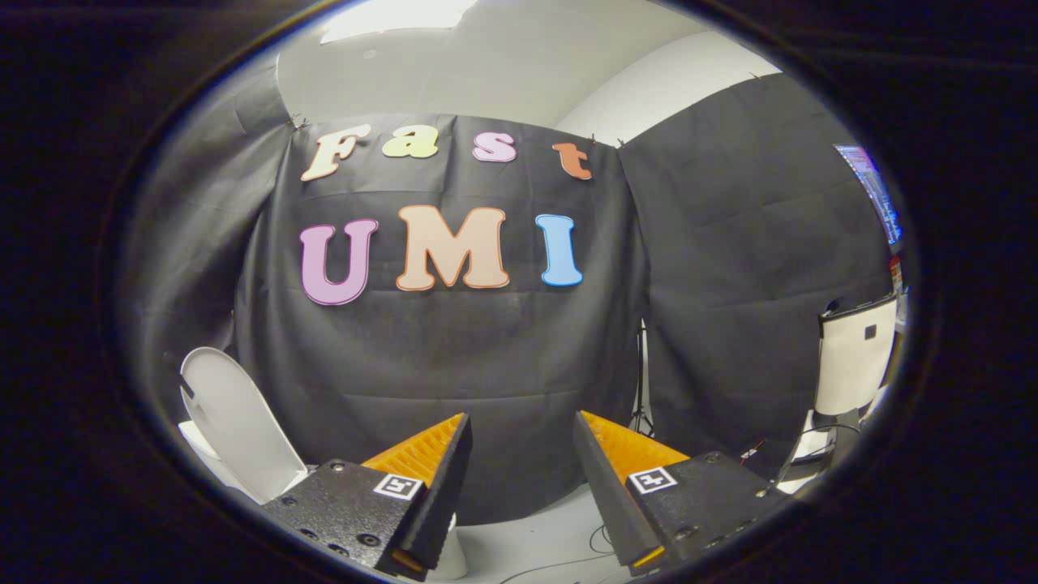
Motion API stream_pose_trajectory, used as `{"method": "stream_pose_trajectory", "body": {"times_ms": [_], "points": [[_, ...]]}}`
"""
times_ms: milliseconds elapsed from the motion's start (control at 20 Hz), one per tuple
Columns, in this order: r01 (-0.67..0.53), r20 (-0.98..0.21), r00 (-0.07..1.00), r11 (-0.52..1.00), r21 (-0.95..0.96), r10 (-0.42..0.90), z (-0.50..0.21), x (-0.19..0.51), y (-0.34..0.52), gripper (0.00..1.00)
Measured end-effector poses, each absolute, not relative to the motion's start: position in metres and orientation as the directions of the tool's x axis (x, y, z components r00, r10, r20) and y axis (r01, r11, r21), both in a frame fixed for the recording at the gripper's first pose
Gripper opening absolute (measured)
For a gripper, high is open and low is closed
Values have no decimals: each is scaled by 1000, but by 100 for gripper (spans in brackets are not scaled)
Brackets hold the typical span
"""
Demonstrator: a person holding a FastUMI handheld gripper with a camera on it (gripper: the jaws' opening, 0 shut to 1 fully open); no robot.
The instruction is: Open the toilet lid.
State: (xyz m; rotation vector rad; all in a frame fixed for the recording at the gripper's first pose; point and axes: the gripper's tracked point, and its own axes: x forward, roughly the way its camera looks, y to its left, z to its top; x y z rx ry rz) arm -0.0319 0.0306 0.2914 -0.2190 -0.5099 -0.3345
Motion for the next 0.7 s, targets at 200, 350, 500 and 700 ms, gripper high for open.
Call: {"method": "stream_pose_trajectory", "body": {"times_ms": [200, 350, 500, 700], "points": [[357, 500, 828, 927, -119, -255, 297, -23, 15, 77], [361, 478, 838, 924, -126, -262, 298, -4, 0, 78], [312, 463, 858, 942, -123, -223, 303, 18, -5, 78], [258, 432, 882, 960, -109, -188, 309, 58, -20, 78]]}}
